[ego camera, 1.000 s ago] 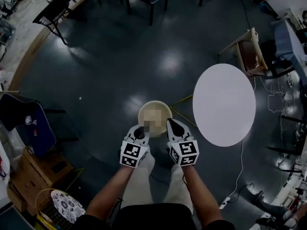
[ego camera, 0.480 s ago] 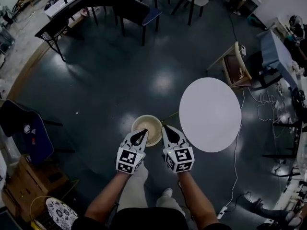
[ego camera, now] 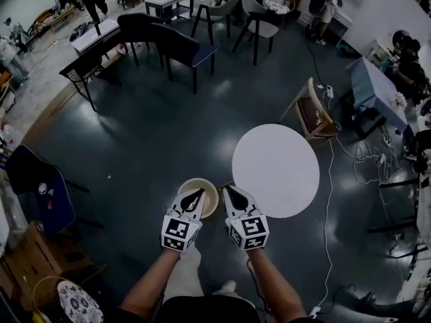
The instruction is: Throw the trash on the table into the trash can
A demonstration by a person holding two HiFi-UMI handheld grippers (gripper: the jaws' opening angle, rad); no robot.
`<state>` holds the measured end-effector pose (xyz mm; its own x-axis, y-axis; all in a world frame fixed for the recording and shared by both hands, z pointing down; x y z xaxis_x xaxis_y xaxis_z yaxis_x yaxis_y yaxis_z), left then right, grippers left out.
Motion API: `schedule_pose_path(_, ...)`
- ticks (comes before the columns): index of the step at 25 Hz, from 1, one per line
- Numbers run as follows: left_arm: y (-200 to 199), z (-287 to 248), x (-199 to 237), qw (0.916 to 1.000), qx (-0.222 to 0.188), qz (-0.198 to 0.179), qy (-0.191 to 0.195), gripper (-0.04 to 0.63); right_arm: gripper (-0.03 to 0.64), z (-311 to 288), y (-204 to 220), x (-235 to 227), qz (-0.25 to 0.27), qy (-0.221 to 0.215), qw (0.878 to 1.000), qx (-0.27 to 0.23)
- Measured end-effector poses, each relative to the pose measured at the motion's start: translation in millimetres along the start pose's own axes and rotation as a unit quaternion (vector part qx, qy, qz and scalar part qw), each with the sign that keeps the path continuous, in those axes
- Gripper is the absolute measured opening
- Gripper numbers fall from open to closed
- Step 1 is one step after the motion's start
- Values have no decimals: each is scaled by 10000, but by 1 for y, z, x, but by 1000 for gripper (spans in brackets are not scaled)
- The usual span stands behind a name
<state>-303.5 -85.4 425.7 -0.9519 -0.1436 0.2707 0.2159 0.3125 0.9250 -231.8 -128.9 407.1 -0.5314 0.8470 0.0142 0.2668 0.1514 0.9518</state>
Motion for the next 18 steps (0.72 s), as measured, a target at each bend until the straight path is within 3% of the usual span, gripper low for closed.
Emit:
schedule_pose_path(11,-48,61,-135,9979,-568,-322,-10,15,17,150,-49,7,452,-140,9971,-601)
schedule_pose_path(18,-50,103,-215,9951,-841,-528,-14,15,17,238,-55,14,699,-144,9933,-913)
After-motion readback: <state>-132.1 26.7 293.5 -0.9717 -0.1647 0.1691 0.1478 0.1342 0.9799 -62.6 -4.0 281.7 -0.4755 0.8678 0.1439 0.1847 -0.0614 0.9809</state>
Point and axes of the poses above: the fingertips, and each gripper's own axes: z backward along the fingers, x to its left, y out of its underside, the point moved 2 cm from there along z, backward along the fingers, and after that the axes turned 9 degrees about z, right-handed, at the moved point
